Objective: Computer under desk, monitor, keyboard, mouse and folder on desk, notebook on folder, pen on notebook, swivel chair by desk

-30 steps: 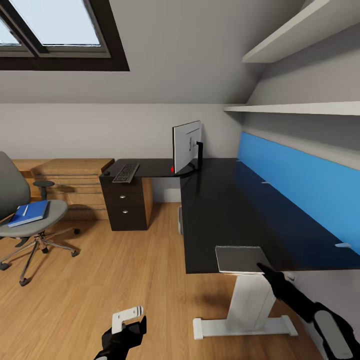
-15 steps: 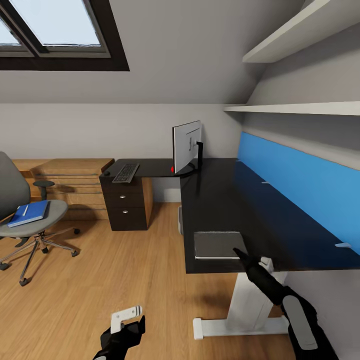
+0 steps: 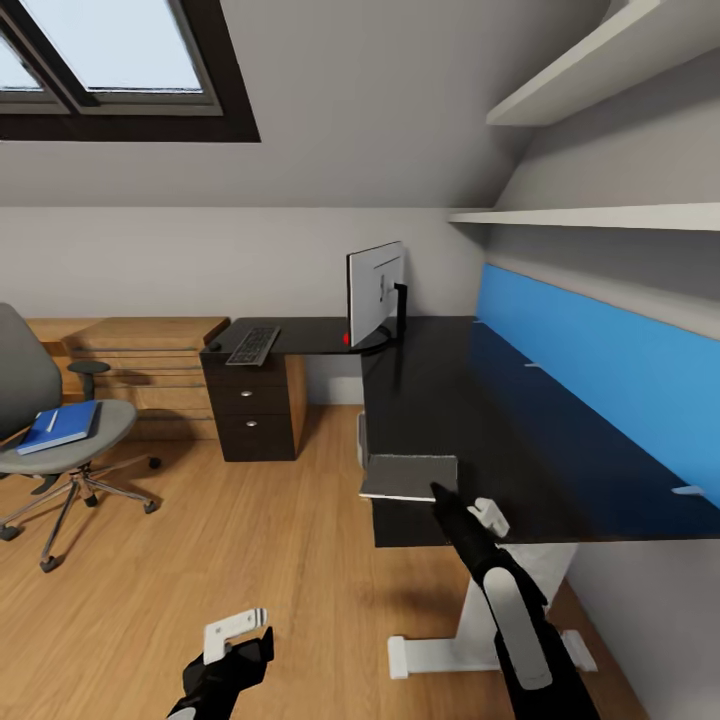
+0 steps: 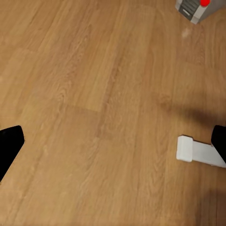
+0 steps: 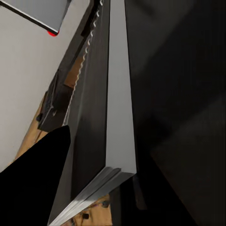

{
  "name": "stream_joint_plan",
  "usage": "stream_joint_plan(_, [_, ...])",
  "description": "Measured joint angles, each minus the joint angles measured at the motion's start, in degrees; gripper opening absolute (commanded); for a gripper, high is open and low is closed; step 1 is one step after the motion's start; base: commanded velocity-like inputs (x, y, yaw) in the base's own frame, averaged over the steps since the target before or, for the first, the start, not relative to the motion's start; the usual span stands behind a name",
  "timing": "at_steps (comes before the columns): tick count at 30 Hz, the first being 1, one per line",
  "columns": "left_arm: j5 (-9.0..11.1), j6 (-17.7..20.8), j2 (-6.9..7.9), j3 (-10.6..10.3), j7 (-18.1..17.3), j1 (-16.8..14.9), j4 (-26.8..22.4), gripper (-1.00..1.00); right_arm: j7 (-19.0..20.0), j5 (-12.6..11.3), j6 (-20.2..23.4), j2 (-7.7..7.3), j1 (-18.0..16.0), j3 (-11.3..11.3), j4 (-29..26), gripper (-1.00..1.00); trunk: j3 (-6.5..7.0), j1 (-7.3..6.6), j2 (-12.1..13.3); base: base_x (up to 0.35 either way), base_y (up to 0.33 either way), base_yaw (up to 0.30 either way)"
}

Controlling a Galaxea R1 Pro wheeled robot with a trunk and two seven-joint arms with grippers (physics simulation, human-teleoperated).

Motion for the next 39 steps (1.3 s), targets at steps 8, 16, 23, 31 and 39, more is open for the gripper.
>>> stream_joint_plan(8, [0.08,-0.17,-0.04,0.50,-0.04,0.00,-0.08,1.00,-0.30,-2.81,-9.04,0.04,-0.02,4.18,7.74,-1.00,0.00,0.00,0.00,0.000,0.263,0.000])
stream_joint_plan(16, [0.10,-0.27,-0.14,0.22,-0.07,0.00,0.03,1.00,4.09,-3.03,-10.17,-0.02,0.13,4.75,7.78,-1.00,0.00,0.00,0.00,0.000,0.301,0.000])
stream_joint_plan(23, [0.10,-0.23,-0.14,0.33,-0.15,0.00,0.07,1.00,4.57,-3.48,-10.44,-0.05,0.22,5.00,7.65,-1.00,0.00,-0.03,0.00,0.157,0.273,0.000])
stream_joint_plan(31, [0.18,-0.25,-0.19,0.39,-0.10,0.00,0.20,1.00,4.59,-3.51,-10.47,-0.04,0.22,4.96,7.16,-1.00,0.00,-0.03,0.00,0.271,0.233,0.000])
stream_joint_plan(39, [0.10,-0.28,-0.14,0.59,-0.13,0.00,0.21,1.00,4.59,-3.51,-10.61,-0.13,0.23,4.94,7.03,-1.00,0.00,-0.03,0.00,0.271,0.233,0.000])
